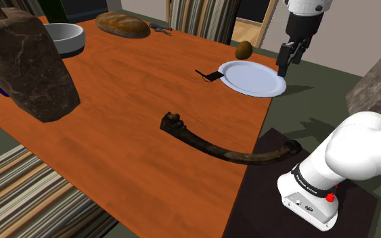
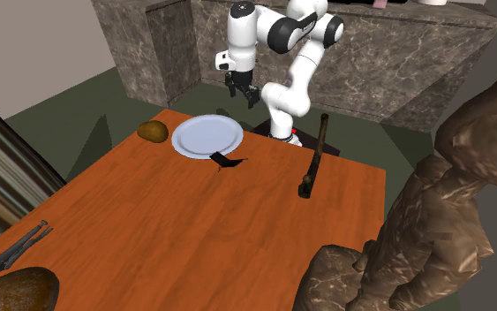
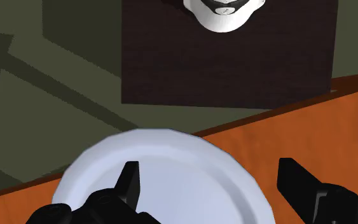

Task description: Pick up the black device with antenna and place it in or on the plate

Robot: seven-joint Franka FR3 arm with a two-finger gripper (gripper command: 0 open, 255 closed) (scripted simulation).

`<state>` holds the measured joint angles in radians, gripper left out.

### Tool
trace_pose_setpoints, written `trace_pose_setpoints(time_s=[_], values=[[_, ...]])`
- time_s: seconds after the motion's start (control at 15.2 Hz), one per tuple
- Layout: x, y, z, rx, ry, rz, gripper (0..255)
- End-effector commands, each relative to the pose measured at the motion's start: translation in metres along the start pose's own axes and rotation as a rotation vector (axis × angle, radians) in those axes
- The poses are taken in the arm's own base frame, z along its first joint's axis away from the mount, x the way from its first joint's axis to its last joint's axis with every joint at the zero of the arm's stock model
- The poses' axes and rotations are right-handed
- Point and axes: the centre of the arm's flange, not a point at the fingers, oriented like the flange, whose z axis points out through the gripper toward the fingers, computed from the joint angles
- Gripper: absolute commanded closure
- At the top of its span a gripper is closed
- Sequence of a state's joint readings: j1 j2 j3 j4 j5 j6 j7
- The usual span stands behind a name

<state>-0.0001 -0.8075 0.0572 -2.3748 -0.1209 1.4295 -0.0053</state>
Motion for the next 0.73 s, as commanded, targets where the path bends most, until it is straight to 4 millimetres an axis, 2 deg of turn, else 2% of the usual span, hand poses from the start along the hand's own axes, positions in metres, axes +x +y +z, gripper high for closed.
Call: trace_pose_setpoints(time_s=[0.0, 0.33, 0.66], values=[[0.0, 0.0, 0.0, 0.0, 0.0, 0.0, 0], [0.04, -0.042, 0.005, 0.065, -0.012, 0.266, 0], [0.09, -0.072, 0.007, 0.131, -0.024, 0.532, 0]])
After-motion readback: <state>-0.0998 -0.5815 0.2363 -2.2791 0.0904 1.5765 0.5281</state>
